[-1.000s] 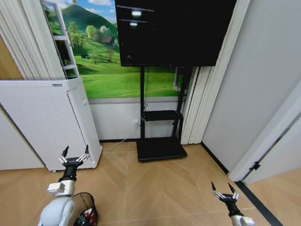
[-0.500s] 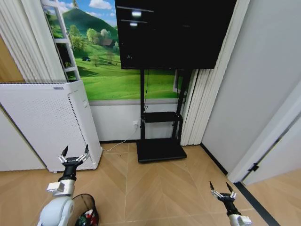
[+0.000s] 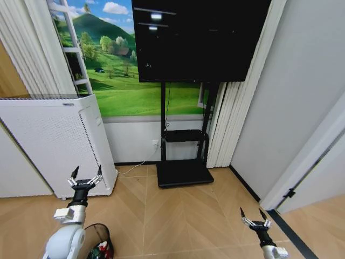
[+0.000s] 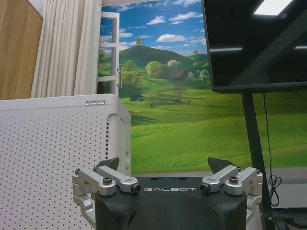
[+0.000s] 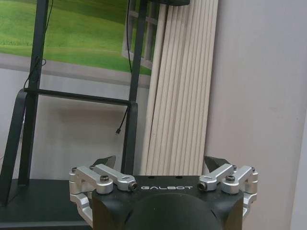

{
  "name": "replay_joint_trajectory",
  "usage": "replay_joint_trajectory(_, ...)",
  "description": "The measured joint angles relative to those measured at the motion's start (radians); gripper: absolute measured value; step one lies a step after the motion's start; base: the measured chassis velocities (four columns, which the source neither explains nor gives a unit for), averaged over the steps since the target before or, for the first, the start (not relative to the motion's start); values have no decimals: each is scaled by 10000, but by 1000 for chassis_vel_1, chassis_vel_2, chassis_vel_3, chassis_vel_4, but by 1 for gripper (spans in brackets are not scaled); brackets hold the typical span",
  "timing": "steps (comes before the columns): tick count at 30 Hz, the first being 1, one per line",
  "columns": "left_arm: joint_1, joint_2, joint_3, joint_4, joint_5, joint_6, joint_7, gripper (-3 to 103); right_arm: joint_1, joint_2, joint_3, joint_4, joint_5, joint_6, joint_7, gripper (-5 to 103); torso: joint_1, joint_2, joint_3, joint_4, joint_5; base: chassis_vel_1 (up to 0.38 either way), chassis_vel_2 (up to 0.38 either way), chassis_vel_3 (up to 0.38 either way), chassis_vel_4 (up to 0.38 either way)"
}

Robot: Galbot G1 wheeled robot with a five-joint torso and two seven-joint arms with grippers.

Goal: Pick up the trash bin and place the garbage on the floor into it.

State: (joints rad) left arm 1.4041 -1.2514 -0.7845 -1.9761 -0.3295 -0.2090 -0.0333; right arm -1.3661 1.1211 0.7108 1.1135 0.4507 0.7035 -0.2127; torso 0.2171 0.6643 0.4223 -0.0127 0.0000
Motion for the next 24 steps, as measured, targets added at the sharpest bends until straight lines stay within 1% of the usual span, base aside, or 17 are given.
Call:
replay_joint_trajectory(6, 81, -13, -29, -83, -12, 15, -3, 100, -81, 14, 47, 109, -2, 14, 1, 100, 115, 307, 195, 0, 0, 0, 0, 0, 0)
replay_joint_trajectory(13, 150, -42, -52, -160, -13, 20, -13, 100, -154, 8, 101, 190, -1, 29, 2, 100, 210, 538, 329, 0, 0, 0, 0, 0, 0)
replay_joint_trajectory(14, 181, -44, -61, -208, -13, 45, -78, 100, -191, 14, 121, 230, -1, 33, 2, 100, 255, 639, 386, 0, 0, 0, 0, 0, 0)
replay_joint_trajectory(15, 181, -44, -61, -208, -13, 45, -78, 100, -191, 14, 121, 230, -1, 33, 2, 100, 255, 639, 386, 0, 0, 0, 0, 0, 0)
replay_joint_trajectory(18, 213, -41, -86, -290, 3, 95, -205, 100, -249, 36, 145, 310, -1, 40, 1, 100, 327, 822, 497, 0, 0, 0, 0, 0, 0)
replay_joint_trajectory(24, 267, -50, -121, -381, 40, 121, -327, 100, -297, 38, 179, 345, -4, 58, -2, 100, 409, 1005, 594, 0, 0, 0, 0, 0, 0)
